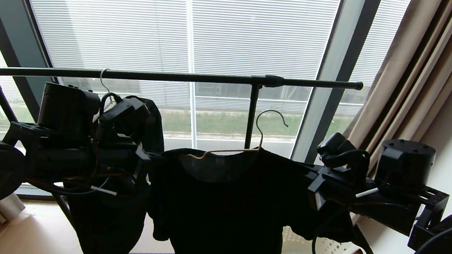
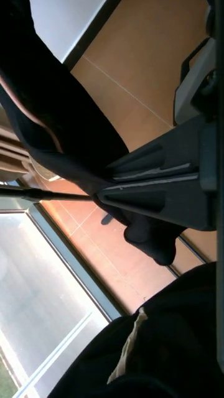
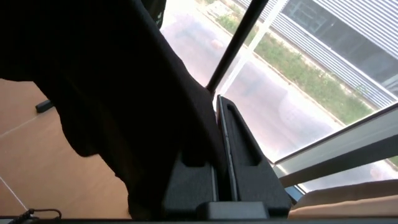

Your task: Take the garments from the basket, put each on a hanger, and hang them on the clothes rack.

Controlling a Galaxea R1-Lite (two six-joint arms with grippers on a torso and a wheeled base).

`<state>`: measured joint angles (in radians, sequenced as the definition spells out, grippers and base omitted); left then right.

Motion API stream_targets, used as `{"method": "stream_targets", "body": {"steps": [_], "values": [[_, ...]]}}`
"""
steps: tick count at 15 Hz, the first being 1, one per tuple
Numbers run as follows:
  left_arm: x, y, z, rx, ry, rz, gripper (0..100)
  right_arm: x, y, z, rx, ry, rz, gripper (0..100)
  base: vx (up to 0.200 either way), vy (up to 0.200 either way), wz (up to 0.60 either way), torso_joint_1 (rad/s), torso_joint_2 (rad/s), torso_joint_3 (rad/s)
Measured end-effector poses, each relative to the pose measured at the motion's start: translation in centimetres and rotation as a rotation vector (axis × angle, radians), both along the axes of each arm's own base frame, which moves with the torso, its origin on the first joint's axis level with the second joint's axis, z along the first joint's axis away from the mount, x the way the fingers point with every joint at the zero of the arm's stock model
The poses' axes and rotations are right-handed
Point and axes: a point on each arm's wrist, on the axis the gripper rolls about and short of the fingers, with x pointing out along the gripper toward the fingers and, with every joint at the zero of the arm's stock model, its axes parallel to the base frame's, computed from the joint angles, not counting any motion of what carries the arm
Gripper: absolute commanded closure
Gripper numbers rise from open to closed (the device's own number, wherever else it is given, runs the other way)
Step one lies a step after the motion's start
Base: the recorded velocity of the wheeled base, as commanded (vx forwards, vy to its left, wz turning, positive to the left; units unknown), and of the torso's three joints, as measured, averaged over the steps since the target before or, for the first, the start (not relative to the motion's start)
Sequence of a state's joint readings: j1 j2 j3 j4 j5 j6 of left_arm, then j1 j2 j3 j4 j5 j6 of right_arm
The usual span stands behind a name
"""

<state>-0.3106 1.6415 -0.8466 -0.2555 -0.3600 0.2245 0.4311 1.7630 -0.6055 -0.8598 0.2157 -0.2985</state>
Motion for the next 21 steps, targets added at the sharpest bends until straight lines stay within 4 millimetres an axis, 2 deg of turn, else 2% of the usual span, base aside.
{"method": "stream_targets", "body": {"steps": [3,7,11,17,21], "values": [[-0.3,-1.1,-0.2,0.007,0.004,-0.031,100,-0.1,0.8,0.0,0.004,0.002,0.021,100,0.000,0.000,0.00,0.000,0.00,0.000],[-0.1,-2.0,0.3,-0.001,-0.060,-0.028,100,0.0,1.8,-1.3,-0.012,0.040,0.052,100,0.000,0.000,0.00,0.000,0.00,0.000],[0.4,-1.2,0.0,0.004,-0.056,0.003,100,-0.6,1.7,-1.7,-0.004,0.069,0.113,100,0.000,0.000,0.00,0.000,0.00,0.000],[0.7,0.2,-0.4,0.025,-0.063,0.039,100,-2.0,-0.7,-0.5,0.030,0.062,0.140,100,0.000,0.000,0.00,0.000,0.00,0.000],[1.2,0.0,0.2,0.009,-0.105,0.039,100,-2.0,0.2,-1.0,0.023,0.075,0.170,100,0.000,0.000,0.00,0.000,0.00,0.000]]}}
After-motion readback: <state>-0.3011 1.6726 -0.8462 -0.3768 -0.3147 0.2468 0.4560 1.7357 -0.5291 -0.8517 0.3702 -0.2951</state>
